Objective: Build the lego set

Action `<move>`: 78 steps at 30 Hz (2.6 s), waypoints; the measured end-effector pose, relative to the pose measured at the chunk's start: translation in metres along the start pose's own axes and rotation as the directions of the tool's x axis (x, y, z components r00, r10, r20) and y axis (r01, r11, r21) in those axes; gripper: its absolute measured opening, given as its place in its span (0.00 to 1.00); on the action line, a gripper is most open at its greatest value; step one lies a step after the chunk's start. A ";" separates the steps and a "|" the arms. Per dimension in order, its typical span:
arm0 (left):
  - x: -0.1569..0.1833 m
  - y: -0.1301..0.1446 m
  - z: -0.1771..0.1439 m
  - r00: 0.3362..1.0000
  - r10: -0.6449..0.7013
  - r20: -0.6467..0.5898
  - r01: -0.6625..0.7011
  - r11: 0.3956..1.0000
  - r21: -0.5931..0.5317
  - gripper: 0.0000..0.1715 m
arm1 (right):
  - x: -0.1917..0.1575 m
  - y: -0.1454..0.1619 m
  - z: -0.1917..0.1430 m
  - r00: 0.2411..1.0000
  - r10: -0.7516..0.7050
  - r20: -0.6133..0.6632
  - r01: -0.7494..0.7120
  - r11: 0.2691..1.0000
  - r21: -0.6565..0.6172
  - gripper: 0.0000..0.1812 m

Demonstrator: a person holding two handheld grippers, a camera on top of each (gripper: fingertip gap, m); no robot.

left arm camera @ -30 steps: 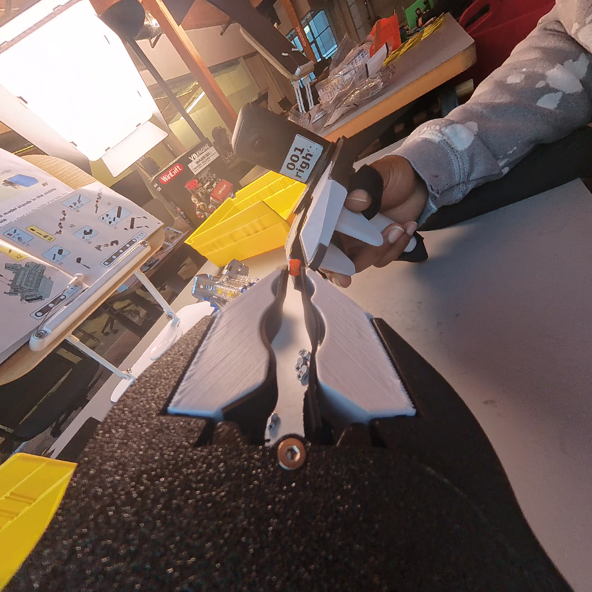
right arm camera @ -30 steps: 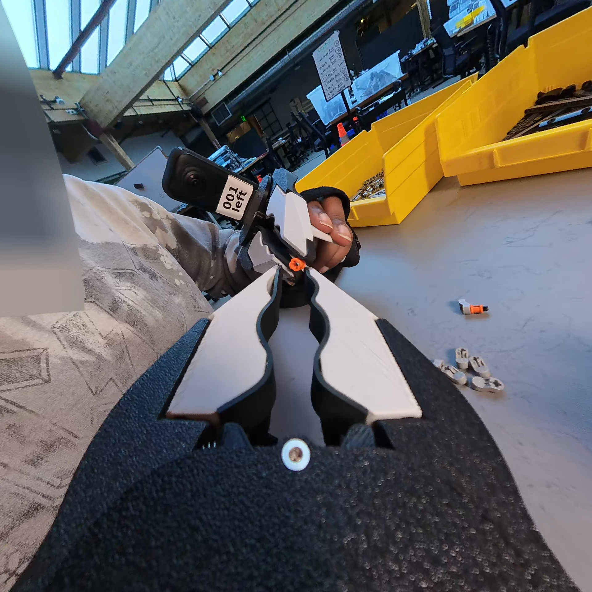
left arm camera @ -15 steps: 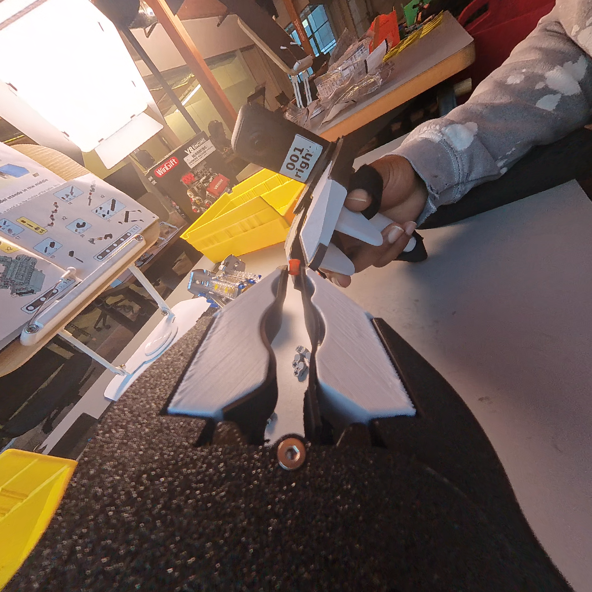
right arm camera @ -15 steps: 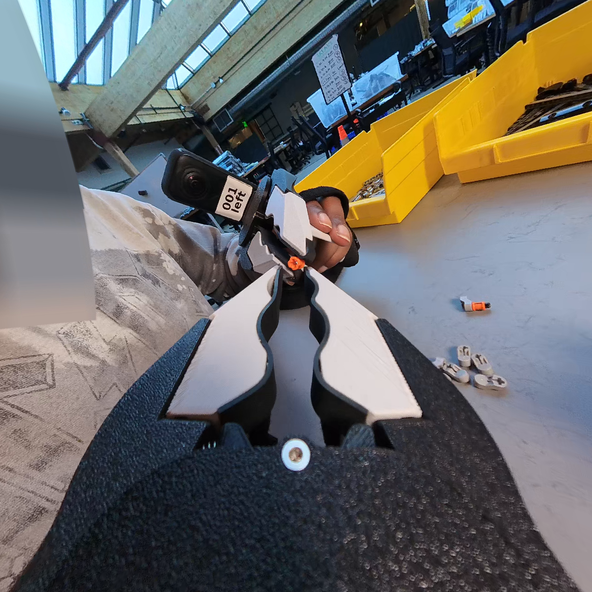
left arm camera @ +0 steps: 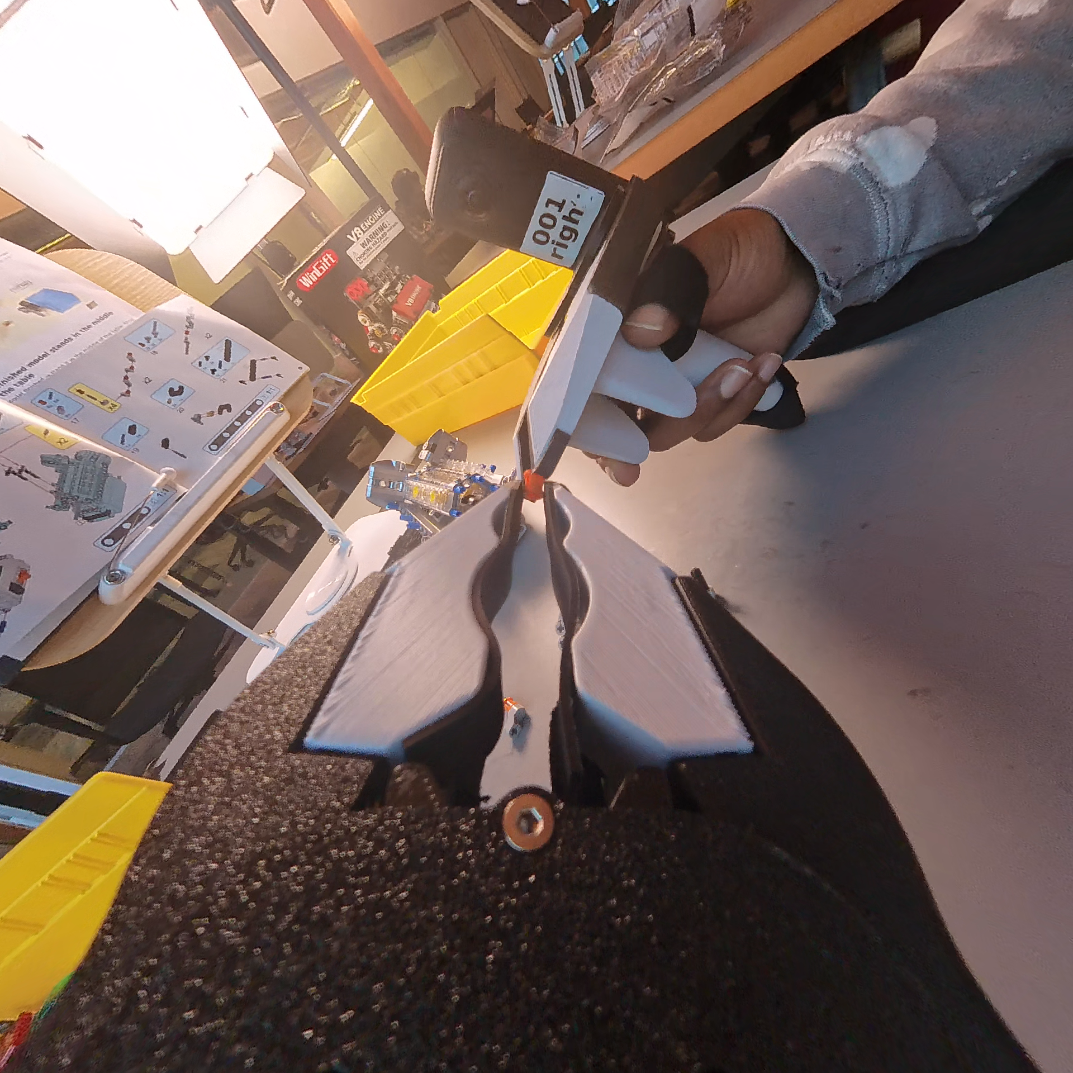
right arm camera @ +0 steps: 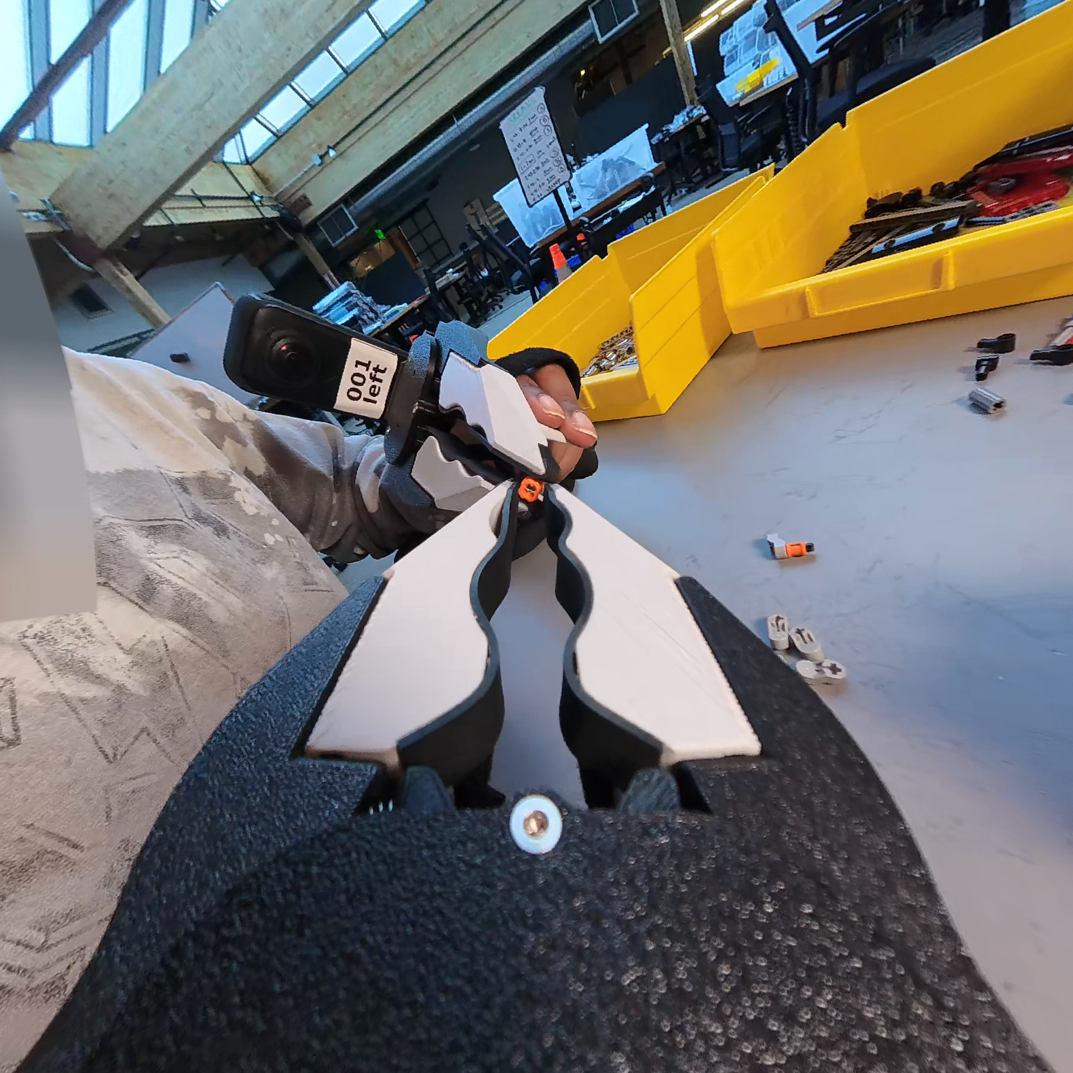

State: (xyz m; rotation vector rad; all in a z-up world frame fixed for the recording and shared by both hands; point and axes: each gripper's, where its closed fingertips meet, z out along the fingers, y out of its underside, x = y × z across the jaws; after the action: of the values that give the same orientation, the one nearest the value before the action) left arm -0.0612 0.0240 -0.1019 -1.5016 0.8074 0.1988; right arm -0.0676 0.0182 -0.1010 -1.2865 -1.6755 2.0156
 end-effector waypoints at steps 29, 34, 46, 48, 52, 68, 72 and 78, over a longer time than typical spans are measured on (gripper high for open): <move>0.049 0.044 0.013 0.850 -0.446 -0.279 0.352 0.877 -0.327 0.11 | 0.022 0.067 -0.033 0.901 -0.433 0.004 0.358 0.740 -0.570 0.03; 0.074 0.071 0.020 0.844 -0.439 -0.309 0.255 0.834 -0.489 0.10 | 0.027 0.085 -0.032 0.888 -0.457 0.045 0.380 0.675 -0.632 0.03; 0.084 0.073 0.024 0.819 -0.459 -0.345 0.243 0.822 -0.515 0.04 | 0.032 0.094 -0.032 0.889 -0.454 0.054 0.368 0.640 -0.674 0.03; 0.084 0.073 0.024 0.819 -0.459 -0.345 0.243 0.822 -0.516 0.04 | 0.032 0.093 -0.032 0.890 -0.452 0.054 0.367 0.641 -0.674 0.03; 0.084 0.072 0.025 0.824 -0.443 -0.354 0.229 0.831 -0.507 0.03 | 0.030 0.093 -0.032 0.896 -0.440 0.057 0.361 0.649 -0.670 0.03; 0.086 0.071 0.026 0.852 -0.344 -0.395 0.142 0.878 -0.457 0.03 | 0.028 0.095 -0.033 0.939 -0.343 0.033 0.277 0.693 -0.666 0.03; 0.086 0.071 0.026 0.854 -0.339 -0.395 0.138 0.879 -0.456 0.03 | 0.028 0.095 -0.032 0.970 -0.245 -0.014 0.175 0.731 -0.660 0.03; 0.086 0.070 0.026 0.860 -0.337 -0.384 0.139 0.877 -0.459 0.03 | 0.029 0.097 -0.030 0.987 -0.148 -0.065 0.072 0.761 -0.645 0.03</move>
State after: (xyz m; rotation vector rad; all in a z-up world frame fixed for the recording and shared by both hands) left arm -0.0303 0.0255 -0.2119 -2.0901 0.9718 -0.1988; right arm -0.0293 0.0259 -0.1990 -1.3989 -2.4336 1.2888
